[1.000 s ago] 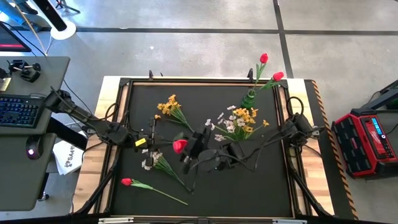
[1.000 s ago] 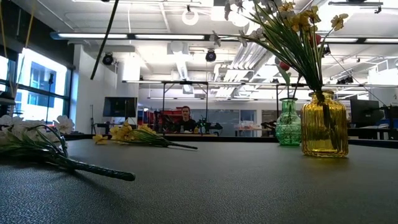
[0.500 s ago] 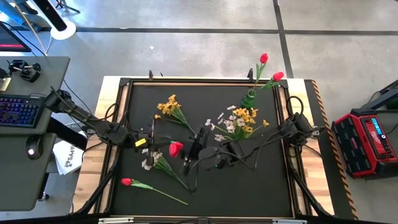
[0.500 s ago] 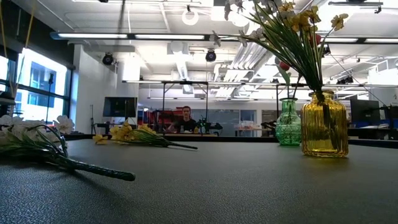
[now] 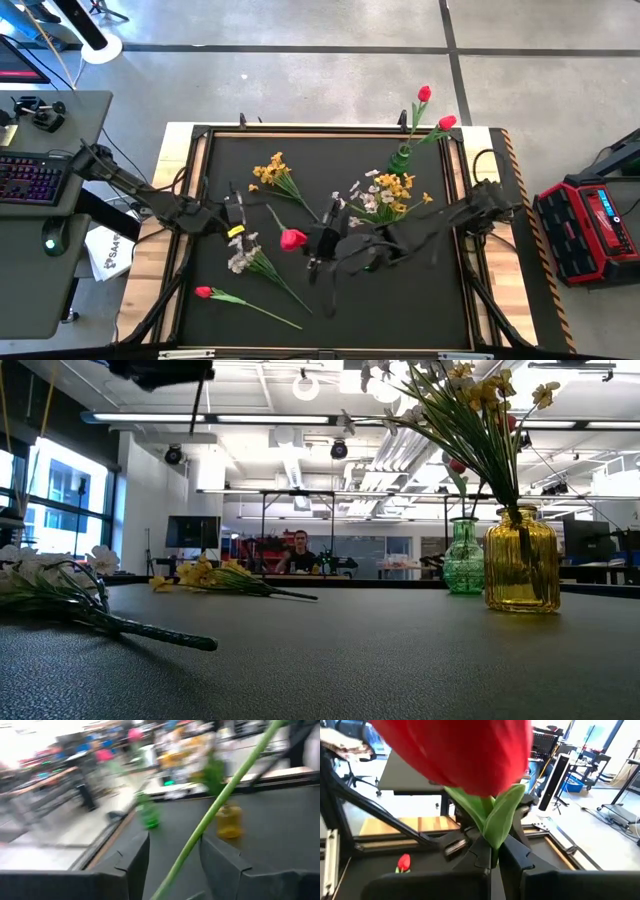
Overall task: Sort flowers into vase by color
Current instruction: Put the top red flower into the green vase
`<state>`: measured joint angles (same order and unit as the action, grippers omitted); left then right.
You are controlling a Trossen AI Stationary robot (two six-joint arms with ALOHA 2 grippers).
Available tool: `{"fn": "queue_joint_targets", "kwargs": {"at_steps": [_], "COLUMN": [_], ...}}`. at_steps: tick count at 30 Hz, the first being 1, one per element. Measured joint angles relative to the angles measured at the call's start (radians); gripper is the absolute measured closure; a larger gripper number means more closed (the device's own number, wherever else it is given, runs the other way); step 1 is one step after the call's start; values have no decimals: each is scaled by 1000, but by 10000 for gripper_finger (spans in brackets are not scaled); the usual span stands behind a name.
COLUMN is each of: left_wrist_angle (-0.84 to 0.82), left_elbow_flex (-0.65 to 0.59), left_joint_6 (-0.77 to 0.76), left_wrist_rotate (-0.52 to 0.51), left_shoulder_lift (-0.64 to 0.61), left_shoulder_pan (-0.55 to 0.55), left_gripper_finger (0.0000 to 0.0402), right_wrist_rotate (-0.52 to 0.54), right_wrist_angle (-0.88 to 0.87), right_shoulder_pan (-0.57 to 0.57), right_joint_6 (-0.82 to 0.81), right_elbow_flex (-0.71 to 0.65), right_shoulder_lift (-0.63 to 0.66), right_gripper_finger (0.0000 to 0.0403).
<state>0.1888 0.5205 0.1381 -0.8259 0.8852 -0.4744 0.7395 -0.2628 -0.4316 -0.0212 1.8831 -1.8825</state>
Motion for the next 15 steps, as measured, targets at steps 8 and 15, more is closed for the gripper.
{"fn": "queue_joint_targets", "kwargs": {"at_steps": [8, 15], "left_wrist_angle": [-149, -291], "left_elbow_flex": [0, 0], "left_joint_6": [-108, -265], "left_wrist_rotate": [-103, -97], "left_shoulder_lift": [-96, -100], "left_shoulder_pan": [0, 0], "left_gripper_finger": [240, 240], "right_wrist_rotate": [72, 169], "right_wrist_angle": [-311, -791], "right_shoulder_pan": [2, 100], "right_joint_6": [-5, -250], "right_elbow_flex": [235, 422], "right_shoulder_lift": [115, 219], "right_gripper_finger": [402, 402]}}
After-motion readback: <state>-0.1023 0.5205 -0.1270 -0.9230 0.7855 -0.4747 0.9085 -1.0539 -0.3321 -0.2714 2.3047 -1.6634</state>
